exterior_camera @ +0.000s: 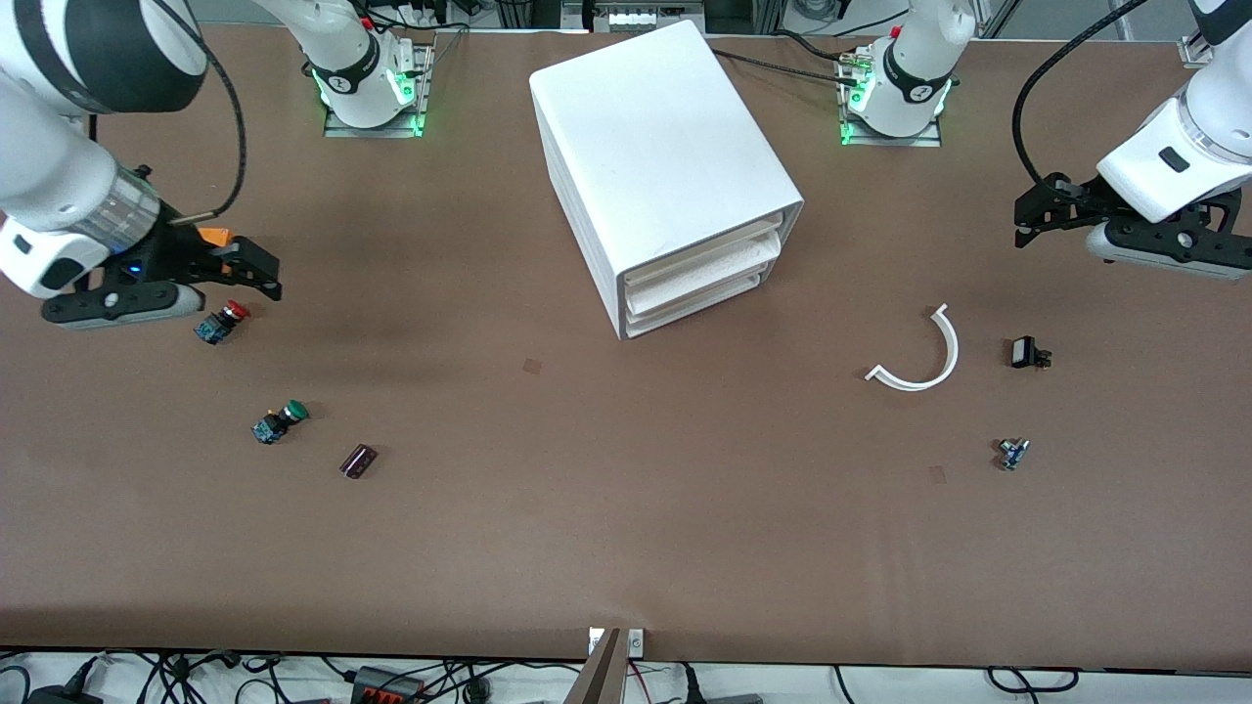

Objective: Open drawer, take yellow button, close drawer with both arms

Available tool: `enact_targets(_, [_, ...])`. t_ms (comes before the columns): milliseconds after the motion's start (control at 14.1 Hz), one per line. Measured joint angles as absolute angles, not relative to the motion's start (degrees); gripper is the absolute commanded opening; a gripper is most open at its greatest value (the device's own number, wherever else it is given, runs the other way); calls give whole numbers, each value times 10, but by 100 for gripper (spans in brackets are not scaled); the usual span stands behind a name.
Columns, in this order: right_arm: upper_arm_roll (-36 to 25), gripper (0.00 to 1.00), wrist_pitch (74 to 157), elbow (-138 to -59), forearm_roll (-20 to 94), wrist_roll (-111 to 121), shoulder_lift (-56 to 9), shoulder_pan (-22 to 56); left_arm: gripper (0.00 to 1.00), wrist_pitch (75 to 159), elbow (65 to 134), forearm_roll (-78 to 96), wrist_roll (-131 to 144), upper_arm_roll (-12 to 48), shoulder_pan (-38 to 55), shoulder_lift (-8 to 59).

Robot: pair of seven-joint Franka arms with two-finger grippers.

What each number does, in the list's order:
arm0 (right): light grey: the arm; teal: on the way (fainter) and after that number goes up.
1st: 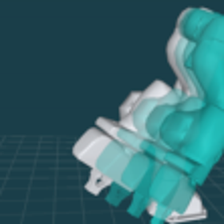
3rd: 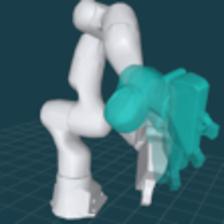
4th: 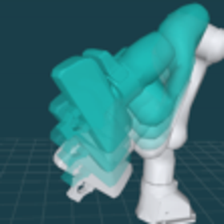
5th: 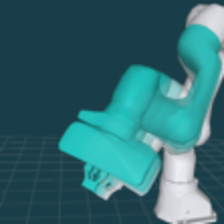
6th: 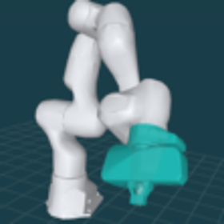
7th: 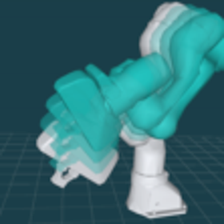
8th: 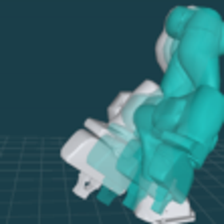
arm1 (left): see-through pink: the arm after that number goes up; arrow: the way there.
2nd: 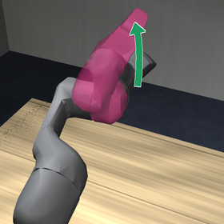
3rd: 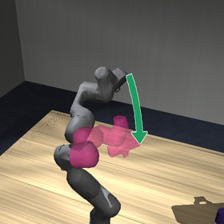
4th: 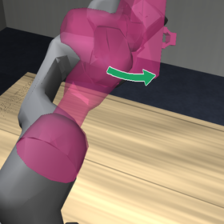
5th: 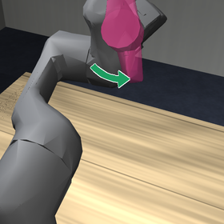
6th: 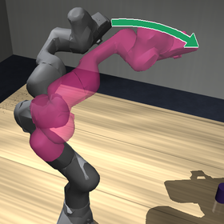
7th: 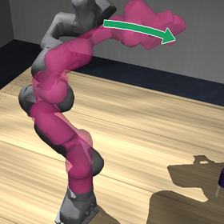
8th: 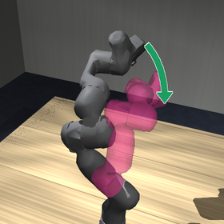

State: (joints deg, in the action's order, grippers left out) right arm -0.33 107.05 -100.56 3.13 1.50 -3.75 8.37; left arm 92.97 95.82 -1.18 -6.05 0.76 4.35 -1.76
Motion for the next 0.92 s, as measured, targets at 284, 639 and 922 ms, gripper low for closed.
enact_targets(284, [-2,100,1079,-973,32,15,-71,133,100,930,958,-12,-61,8,44,-18])
enact_targets(639, [-2,100,1081,-907,32,15,-125,173,100,930,958,-12,-61,8,44,-18])
enact_targets(922, [1,100,1098,-846,33,15,-173,206,100,930,958,-12,-61,8,44,-18])
